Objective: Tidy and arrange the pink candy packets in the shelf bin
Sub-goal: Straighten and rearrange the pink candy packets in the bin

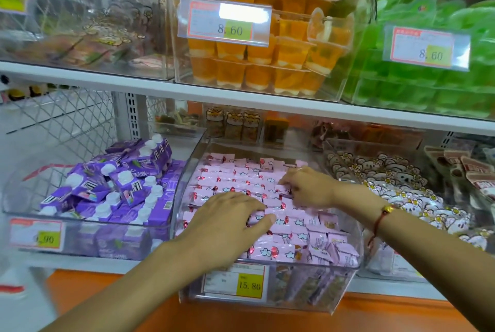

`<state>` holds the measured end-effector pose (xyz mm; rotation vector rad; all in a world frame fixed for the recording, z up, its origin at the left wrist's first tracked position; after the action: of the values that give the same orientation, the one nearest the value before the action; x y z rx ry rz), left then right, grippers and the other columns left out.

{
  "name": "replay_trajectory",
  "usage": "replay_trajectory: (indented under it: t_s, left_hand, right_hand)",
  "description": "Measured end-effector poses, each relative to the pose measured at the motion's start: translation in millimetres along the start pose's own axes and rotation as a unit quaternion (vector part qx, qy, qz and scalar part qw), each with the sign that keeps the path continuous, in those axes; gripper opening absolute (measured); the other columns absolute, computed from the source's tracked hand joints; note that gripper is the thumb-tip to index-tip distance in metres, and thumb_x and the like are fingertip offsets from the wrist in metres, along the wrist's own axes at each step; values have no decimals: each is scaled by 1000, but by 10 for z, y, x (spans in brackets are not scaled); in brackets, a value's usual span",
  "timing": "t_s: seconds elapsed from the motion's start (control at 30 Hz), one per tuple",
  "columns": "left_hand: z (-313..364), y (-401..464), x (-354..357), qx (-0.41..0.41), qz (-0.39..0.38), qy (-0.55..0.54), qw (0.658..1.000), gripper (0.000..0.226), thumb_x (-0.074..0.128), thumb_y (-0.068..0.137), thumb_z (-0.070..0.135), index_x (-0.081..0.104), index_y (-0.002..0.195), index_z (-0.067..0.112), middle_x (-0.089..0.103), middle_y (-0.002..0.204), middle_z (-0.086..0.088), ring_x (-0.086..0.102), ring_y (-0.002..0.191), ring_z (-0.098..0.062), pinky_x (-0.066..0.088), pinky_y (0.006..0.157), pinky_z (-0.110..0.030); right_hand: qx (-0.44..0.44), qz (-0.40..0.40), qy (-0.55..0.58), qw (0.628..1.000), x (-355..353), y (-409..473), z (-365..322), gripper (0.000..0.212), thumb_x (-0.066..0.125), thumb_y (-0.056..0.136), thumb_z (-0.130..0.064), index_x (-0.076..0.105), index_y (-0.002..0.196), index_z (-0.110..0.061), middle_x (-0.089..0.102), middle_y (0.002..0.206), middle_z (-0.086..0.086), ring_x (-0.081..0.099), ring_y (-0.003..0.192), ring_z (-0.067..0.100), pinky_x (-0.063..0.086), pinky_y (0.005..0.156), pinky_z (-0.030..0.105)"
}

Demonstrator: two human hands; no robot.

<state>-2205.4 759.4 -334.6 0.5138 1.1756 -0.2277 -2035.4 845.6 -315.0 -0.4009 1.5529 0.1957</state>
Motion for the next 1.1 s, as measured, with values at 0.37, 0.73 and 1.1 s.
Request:
replay_trajectory:
  t_s: [0.37, 0.73, 1.1]
  left_hand:
    - [-79, 612, -128, -30, 47, -51, 997, 30, 45, 98, 27, 56, 126, 27, 59, 125, 4, 53, 112, -15, 46, 92, -36]
    - [-105, 1479, 138, -56, -61, 57, 995, 26, 60, 91, 37, 67, 113, 25, 66, 112, 8, 59, 102, -16, 48, 83, -27]
    - [-2, 1380, -211, -206, 176, -443, 854, 24, 49, 98, 20, 60, 113, 4, 63, 111, -14, 61, 98, -24, 52, 90, -36]
  right_hand:
    - [-49, 206, -99, 972, 258, -858, -275, 45, 20, 101, -37, 29, 143, -21, 49, 133, 1, 48, 118, 23, 42, 95, 38]
    - [-60, 238, -86, 966, 280, -848, -263, 46, 22, 101, -34, 29, 143, -18, 50, 132, 5, 49, 115, 24, 44, 90, 37]
    - [-62, 233, -93, 966, 249, -884, -269, 43, 23, 101, -33, 33, 140, -17, 51, 131, 4, 49, 115, 24, 45, 90, 38]
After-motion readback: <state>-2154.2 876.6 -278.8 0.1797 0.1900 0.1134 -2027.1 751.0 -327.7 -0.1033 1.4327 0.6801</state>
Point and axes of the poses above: each hand's wrist, its own y-axis towards the middle knuckle, its own x-axis out of the palm, z = x × y, the point moved 3 cm from there along y, towards the middle knuckle
